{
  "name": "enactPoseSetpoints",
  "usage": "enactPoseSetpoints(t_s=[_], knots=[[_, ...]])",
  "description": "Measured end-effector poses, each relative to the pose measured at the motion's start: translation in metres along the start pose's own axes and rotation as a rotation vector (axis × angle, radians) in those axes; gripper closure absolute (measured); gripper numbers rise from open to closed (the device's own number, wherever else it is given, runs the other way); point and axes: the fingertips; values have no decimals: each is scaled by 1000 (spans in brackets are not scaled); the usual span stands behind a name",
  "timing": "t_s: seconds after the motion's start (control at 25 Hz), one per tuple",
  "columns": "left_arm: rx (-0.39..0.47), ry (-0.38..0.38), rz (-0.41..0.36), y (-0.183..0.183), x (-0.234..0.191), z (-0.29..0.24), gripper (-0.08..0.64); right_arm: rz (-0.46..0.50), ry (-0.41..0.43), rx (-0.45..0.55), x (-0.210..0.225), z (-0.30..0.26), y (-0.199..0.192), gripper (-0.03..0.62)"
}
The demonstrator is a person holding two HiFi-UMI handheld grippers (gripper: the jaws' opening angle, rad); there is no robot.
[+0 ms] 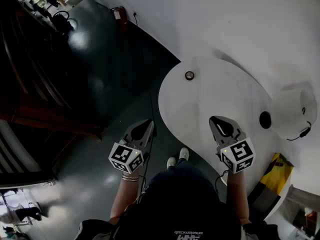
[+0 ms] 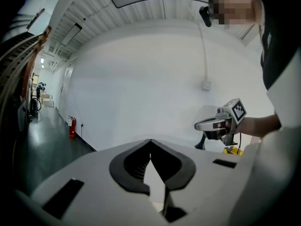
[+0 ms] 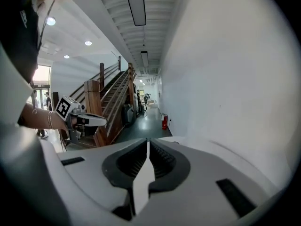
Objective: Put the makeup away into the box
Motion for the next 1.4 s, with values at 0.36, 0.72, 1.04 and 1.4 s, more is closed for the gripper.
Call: enactPoseSetpoints(t_s=[0.36, 0.72, 1.04, 1.4], knots=[[-11, 25, 2, 8, -9, -35, 543, -18, 37, -9, 25, -14, 1, 561], [-18, -23, -16, 23, -46, -75, 543, -75, -17, 6, 41, -43, 9, 561], [-63, -164, -42, 40, -97, -128, 543, -133, -129, -18, 58, -94, 24, 561], [-119, -317, -56, 58, -147, -175, 543, -191, -199, -86, 62, -156, 35, 561]])
Point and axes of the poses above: the fingertips, and each gripper's own axes: z backward along the fingers, x to its right, y out of its top, and after that the axes turned 2 degrees about -y, right-handed
